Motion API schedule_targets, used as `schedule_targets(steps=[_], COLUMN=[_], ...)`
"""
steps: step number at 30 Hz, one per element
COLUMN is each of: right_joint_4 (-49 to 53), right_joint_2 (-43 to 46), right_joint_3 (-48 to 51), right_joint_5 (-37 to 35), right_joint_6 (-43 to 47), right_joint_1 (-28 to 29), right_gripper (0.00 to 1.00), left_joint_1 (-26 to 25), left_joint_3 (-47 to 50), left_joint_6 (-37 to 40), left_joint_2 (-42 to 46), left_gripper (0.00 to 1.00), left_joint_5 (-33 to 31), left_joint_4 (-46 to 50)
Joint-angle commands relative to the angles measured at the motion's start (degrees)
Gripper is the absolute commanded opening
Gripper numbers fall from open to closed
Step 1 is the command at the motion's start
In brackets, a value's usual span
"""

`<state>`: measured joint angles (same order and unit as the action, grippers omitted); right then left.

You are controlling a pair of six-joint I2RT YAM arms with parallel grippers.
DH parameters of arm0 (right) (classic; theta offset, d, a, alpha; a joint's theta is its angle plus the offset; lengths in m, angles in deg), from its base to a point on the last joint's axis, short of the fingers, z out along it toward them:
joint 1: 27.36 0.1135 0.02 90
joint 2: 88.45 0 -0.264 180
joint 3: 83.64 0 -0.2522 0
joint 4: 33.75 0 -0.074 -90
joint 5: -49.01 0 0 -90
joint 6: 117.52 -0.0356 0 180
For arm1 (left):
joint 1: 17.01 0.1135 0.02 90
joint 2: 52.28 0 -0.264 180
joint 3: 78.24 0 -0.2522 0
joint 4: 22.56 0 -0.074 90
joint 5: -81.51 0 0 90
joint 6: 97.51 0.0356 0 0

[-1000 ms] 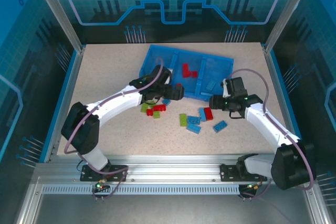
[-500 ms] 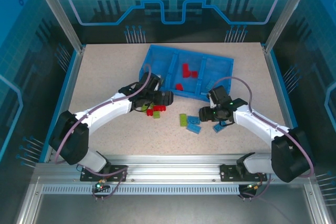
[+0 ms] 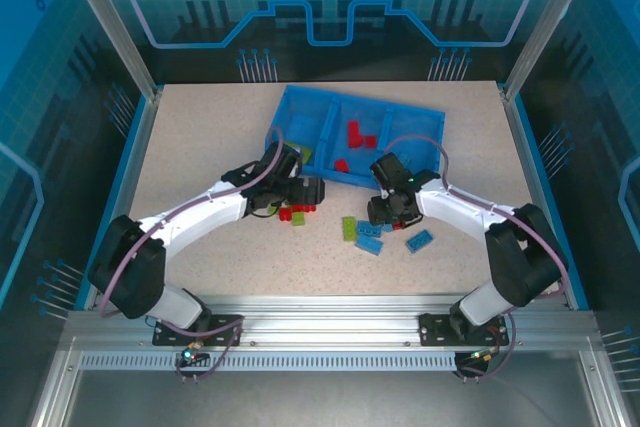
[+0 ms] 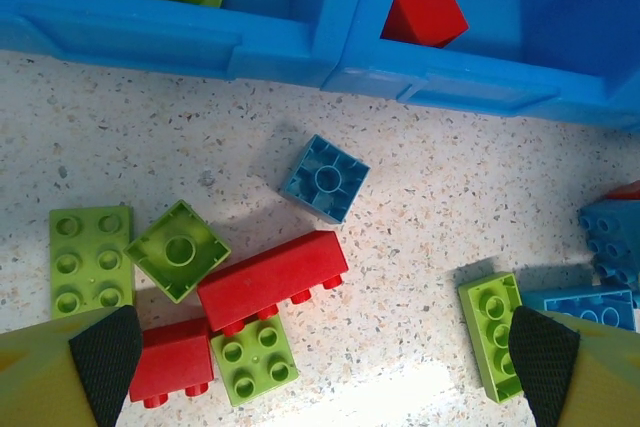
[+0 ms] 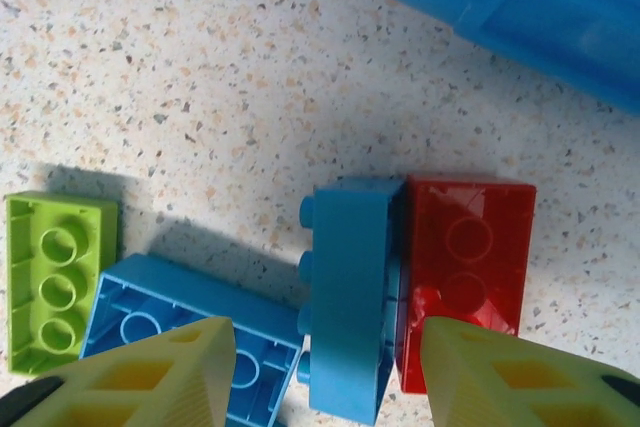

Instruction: Sort the legos into containers by color

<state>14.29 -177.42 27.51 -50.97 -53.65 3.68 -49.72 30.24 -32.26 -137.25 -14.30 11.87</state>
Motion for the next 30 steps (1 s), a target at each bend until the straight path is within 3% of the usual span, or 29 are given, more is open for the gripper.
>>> schedule_targets(steps=[1, 22, 30], right_joint_4=[3.18, 9.69, 11.77], right_joint_2=[-1.35, -11.28, -12.83], right_joint_3=[-2.61, -9.8, -11.53], right_joint_5=[-2.24, -8.76, -11.02], right_joint_6=[-0.56, -1.24, -2.22], right_joint_1=[1.61, 5.33, 5.92], right_gripper=[0.52, 0.48, 0.35], left_joint_1=[0.68, 1.49, 1.86], left_joint_3=[1.31, 3.43, 4.19], left_joint_6=[-1.04, -1.53, -1.75], left_joint_2=[2.01, 3.84, 4.55], left_gripper=[0.99, 0.99, 0.99], left_joint_5=[-1.18, -1.6, -1.58], left_joint_4=[0.25, -0.01, -0.02])
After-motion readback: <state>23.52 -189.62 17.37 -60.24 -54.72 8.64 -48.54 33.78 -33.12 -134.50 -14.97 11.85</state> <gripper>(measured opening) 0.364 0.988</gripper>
